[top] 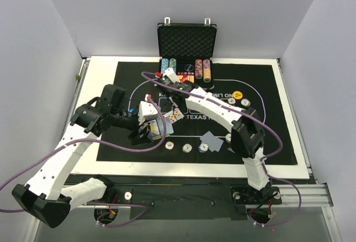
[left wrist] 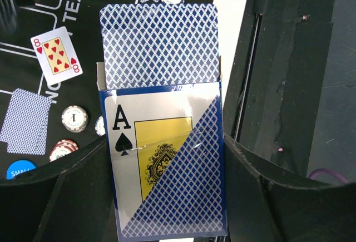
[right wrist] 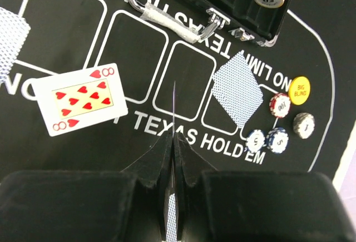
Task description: Distribute texas hold em gaming equipment
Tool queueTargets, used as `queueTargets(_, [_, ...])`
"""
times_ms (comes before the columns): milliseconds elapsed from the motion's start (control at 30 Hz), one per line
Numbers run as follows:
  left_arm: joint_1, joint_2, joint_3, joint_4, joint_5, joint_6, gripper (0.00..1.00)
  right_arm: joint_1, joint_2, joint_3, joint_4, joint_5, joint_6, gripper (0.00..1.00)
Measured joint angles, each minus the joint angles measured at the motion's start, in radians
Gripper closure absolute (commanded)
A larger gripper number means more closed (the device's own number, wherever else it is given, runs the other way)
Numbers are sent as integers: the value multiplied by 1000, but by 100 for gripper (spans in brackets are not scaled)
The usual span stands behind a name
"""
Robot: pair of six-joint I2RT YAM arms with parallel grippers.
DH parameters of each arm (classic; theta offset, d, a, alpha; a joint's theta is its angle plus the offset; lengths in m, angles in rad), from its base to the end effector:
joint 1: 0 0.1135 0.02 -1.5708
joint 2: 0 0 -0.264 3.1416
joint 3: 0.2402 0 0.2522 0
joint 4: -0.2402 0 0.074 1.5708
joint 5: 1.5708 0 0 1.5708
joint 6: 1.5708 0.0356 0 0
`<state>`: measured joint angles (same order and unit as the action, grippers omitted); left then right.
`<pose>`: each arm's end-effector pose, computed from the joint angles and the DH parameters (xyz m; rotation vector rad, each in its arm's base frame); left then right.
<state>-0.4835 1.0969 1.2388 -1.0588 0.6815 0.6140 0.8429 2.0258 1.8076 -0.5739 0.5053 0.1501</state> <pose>0.1625 -0.1107 0.3618 1.4625 1.8520 -0.7772 0.3202 0.3335 0.2813 -0.5353 2.1794 -0.0704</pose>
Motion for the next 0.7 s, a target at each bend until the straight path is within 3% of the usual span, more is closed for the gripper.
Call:
queueTargets(267, [0,0,0,-6,0,0,94,56,177,43,-36,54,-40,100])
queueTargets(700, [0,0,6,-14,0,0,94,68,214,-52,32,-163,1,98])
